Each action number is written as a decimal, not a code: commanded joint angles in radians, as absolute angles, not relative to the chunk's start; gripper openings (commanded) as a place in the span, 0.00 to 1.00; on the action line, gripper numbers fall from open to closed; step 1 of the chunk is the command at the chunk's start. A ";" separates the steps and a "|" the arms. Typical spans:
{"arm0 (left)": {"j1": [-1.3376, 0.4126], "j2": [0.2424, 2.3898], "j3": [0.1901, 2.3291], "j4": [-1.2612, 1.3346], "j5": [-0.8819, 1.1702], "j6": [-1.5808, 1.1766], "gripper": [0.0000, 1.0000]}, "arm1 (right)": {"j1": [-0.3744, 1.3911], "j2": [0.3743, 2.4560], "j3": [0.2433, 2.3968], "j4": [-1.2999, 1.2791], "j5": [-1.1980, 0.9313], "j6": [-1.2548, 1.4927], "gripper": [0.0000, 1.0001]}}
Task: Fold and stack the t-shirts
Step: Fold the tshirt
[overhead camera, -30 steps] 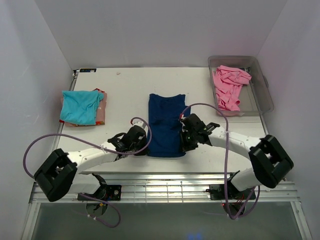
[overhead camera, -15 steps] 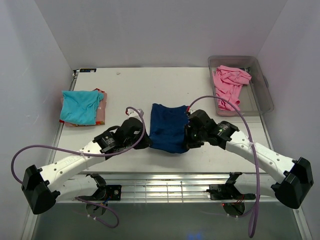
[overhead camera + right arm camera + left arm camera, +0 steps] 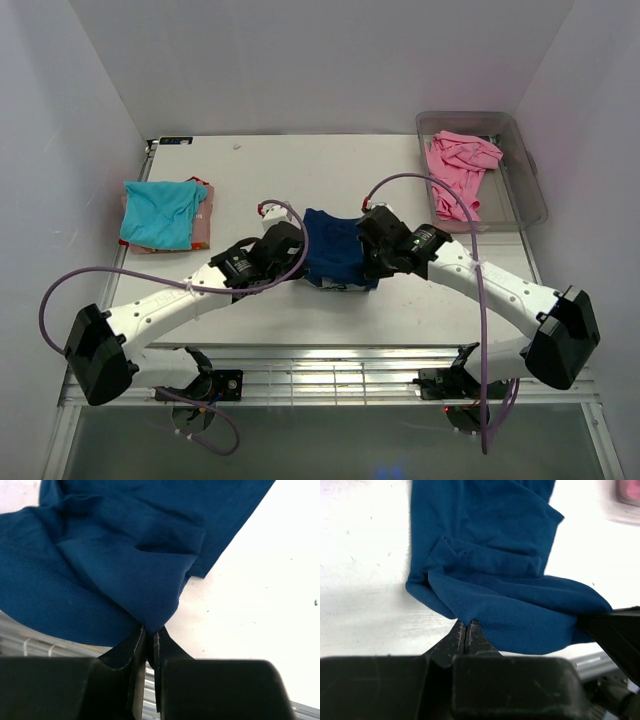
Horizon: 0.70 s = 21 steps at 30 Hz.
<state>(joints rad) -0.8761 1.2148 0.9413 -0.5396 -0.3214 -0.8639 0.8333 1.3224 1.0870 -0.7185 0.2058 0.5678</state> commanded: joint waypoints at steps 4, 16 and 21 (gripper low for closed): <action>-0.836 1.298 1.035 -0.417 -0.433 -0.798 0.00 | 0.816 1.416 1.207 -0.700 0.362 0.523 0.08; -0.698 1.451 1.124 -0.276 -0.328 -0.693 0.00 | 0.752 1.508 1.289 -0.667 0.416 0.476 0.08; -0.652 1.522 1.163 -0.229 -0.246 -0.677 0.00 | 0.700 1.560 1.318 -0.644 0.400 0.450 0.08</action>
<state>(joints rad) -0.6827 1.5047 1.1088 -0.2955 -0.2886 -0.7086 0.7300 1.5333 1.2720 -0.6613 0.3614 0.4847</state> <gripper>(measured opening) 0.011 0.101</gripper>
